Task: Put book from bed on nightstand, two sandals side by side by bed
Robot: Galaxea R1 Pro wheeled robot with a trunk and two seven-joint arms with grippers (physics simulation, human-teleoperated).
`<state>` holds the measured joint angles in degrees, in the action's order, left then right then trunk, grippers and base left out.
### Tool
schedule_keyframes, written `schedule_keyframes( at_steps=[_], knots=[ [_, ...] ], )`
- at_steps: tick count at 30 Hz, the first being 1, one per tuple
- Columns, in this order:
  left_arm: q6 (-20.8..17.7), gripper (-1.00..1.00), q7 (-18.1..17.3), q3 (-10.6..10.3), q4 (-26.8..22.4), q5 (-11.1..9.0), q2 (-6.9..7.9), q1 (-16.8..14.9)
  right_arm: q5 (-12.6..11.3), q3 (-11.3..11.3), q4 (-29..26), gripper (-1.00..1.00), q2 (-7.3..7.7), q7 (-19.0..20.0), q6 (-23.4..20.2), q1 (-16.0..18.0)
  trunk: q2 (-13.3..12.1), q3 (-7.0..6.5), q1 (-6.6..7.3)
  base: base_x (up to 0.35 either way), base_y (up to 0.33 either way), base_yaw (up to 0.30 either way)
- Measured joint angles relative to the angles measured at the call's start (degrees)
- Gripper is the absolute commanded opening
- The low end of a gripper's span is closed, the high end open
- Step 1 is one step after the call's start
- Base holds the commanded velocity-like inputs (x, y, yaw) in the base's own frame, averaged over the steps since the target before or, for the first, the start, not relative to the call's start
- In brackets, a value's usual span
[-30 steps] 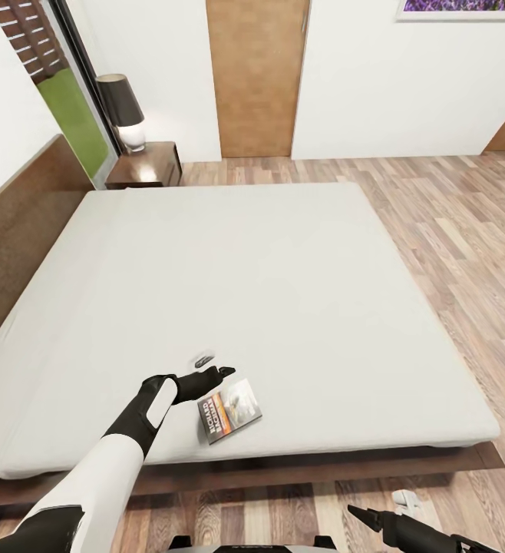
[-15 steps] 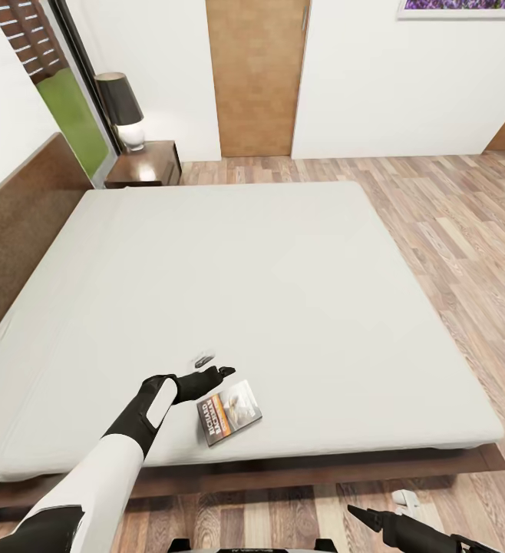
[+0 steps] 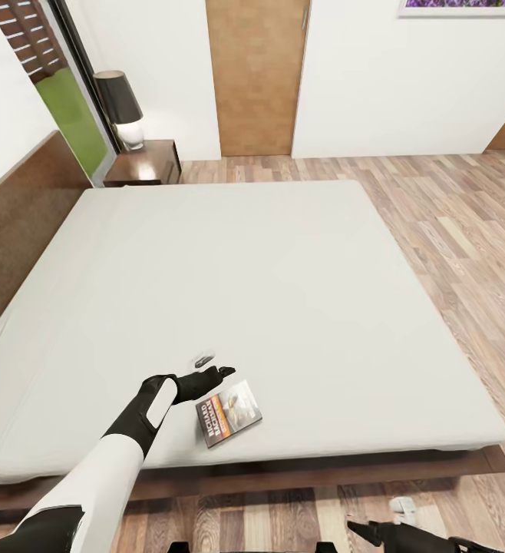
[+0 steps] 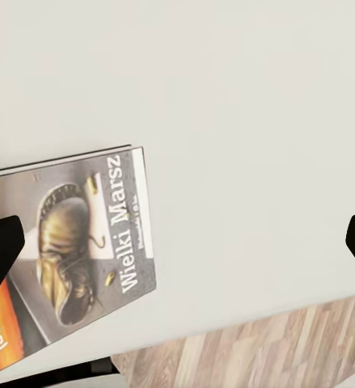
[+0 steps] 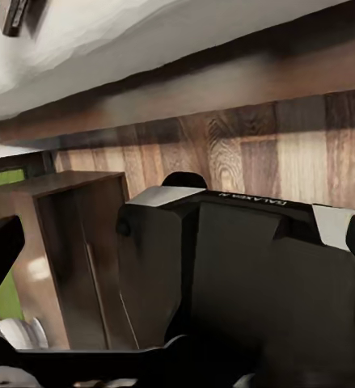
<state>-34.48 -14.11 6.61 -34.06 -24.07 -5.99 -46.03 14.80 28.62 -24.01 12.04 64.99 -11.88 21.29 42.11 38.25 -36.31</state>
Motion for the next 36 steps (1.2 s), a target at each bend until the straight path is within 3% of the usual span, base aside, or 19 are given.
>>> schedule_keyframes(
  at_steps=[3, 5, 7, 12, 36],
  knots=[
    [0.0, 1.00, 0.0, 0.0, 0.0, 0.0, 0.00, 0.0, 7.4, 0.0, 0.0, 1.00, -0.07, 0.2, 0.1, 0.0, 1.2, 0.54, -0.66, 0.000, 0.000, 0.000],
    [0.0, 1.00, 0.0, 0.0, 0.0, 0.0, 0.00, 0.0, 9.8, 0.0, 0.0, 1.00, -0.10, 0.3, 1.0, 0.0, 2.0, 0.90, -1.10, 0.000, 0.000, 0.000],
    [0.0, 1.00, 0.0, 0.0, 0.0, 0.0, 0.00, 0.0, 10.7, 0.0, 0.0, 1.00, -0.11, 0.3, 2.7, 0.0, 2.8, 1.26, -1.54, 0.000, 0.000, 0.000],
    [0.0, 1.00, 0.0, 0.0, 0.0, 0.0, 0.00, 0.0, 11.2, 0.1, -0.1, 1.00, -0.12, 0.3, 5.3, 0.0, 4.8, 2.16, -2.64, 0.000, 0.000, 0.000],
    [0.0, 1.00, 0.0, 0.0, 0.0, 0.0, 0.00, 0.0, 11.2, 0.1, -0.1, 1.00, -0.20, 0.1, 5.9, 0.0, 14.5, 6.47, -7.91, 0.000, 0.000, 0.000]
  ],
)
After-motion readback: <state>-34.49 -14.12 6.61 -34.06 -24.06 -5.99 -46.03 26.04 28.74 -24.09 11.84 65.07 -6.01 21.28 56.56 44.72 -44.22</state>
